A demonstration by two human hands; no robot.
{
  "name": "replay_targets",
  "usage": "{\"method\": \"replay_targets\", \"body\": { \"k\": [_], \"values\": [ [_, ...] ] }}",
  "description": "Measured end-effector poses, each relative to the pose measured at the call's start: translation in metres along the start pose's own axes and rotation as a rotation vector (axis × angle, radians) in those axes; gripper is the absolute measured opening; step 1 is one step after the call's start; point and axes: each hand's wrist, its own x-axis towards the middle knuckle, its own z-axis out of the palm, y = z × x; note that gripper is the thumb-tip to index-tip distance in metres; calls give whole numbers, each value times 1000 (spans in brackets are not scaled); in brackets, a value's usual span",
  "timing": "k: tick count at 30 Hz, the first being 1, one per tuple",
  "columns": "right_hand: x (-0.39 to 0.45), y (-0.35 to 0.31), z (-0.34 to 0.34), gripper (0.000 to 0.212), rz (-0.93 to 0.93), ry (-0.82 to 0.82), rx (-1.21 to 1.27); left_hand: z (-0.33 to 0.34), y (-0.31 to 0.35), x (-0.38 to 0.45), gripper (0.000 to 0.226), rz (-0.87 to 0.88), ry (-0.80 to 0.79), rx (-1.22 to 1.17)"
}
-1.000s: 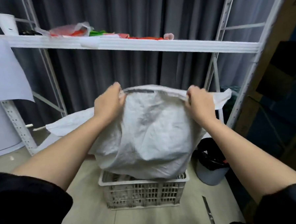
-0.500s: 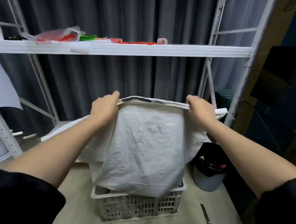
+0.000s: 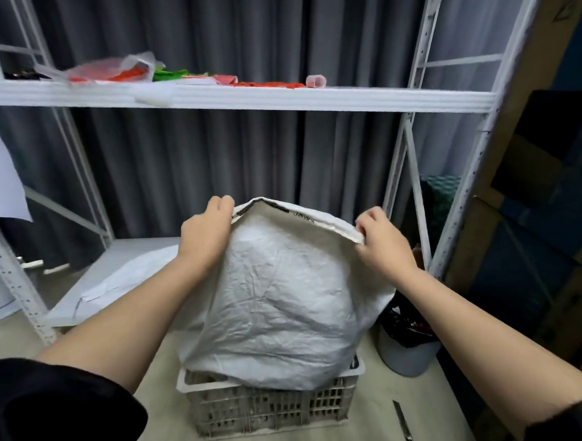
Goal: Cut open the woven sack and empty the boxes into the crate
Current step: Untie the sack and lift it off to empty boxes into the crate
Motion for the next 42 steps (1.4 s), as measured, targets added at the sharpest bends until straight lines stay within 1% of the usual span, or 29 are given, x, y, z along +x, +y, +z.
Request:
{"method": "replay_targets", "body": {
  "k": [2,3,5,6,8,9,10,11,13,14,15,16,17,18,19,21,23,27,28,30,32,33,34,36,37,39,40,41,42],
  "values": [
    [-5,1,4,22,-116,-153,84,2,0,-7,12,46,-14,-42],
    [-7,1,7,27,-127,-248,158,4,0,-9,13,79,-28,-48],
    [-12,1,15,27,-73,-418,305,8,0,-16,15,147,-66,-76],
    [-13,2,20,23,-42,-453,339,12,1,-20,14,182,-100,-99],
    [-13,1,30,13,8,-442,311,25,3,-30,15,250,-186,-144],
    [-12,2,34,15,27,-432,272,34,2,-35,18,275,-237,-178],
    [-12,2,36,25,47,-435,223,41,1,-41,20,275,-288,-237],
    [-12,3,38,42,54,-445,171,47,1,-46,20,245,-337,-326],
    [-12,5,41,85,52,-492,71,59,3,-53,24,136,-435,-561],
    [-11,5,43,98,32,-517,13,63,6,-55,30,79,-490,-658],
    [-11,5,47,100,-6,-541,-58,67,8,-56,34,29,-562,-723],
    [-10,3,51,94,-48,-575,-142,71,10,-58,35,-17,-646,-760],
    [-9,0,57,84,-68,-631,-195,74,13,-60,32,-69,-724,-798],
    [-8,-2,62,73,-61,-700,-202,80,15,-62,29,-106,-770,-816],
    [-8,-5,66,64,-28,-763,-172,86,16,-63,26,-147,-795,-829],
    [-8,-9,72,57,37,-833,-105,95,17,-67,23,-182,-801,-855],
    [-9,-11,78,62,59,-839,-80,102,17,-69,23,-152,-811,-842],
    [-5,-15,87,79,70,-851,22,113,23,-71,19,-71,-789,-684],
    [-3,-17,88,84,32,-860,5,114,25,-71,14,-50,-782,-659],
    [-1,-23,90,97,-86,-848,-111,118,29,-72,5,-17,-789,-627],
    [-2,-32,95,102,-193,-781,-224,122,30,-71,9,19,-808,-617],
    [-3,-37,99,99,-218,-756,-241,126,29,-71,13,27,-819,-630],
    [-4,-42,103,90,-224,-743,-243,128,28,-70,16,38,-825,-651],
    [-5,-48,110,59,-204,-699,-249,128,26,-70,13,1,-864,-736],
    [-6,-50,113,46,-184,-646,-242,125,26,-68,9,-28,-868,-798],
    [-8,-52,116,33,-128,-503,-161,120,21,-62,18,-78,-815,-854],
    [-9,-53,116,29,-81,-442,-70,117,16,-57,20,-70,-758,-806],
    [-11,-52,116,23,-7,-402,68,111,10,-50,29,-30,-713,-696],
    [-12,-50,115,17,83,-375,244,104,3,-43,45,26,-682,-566]
  ]
}}
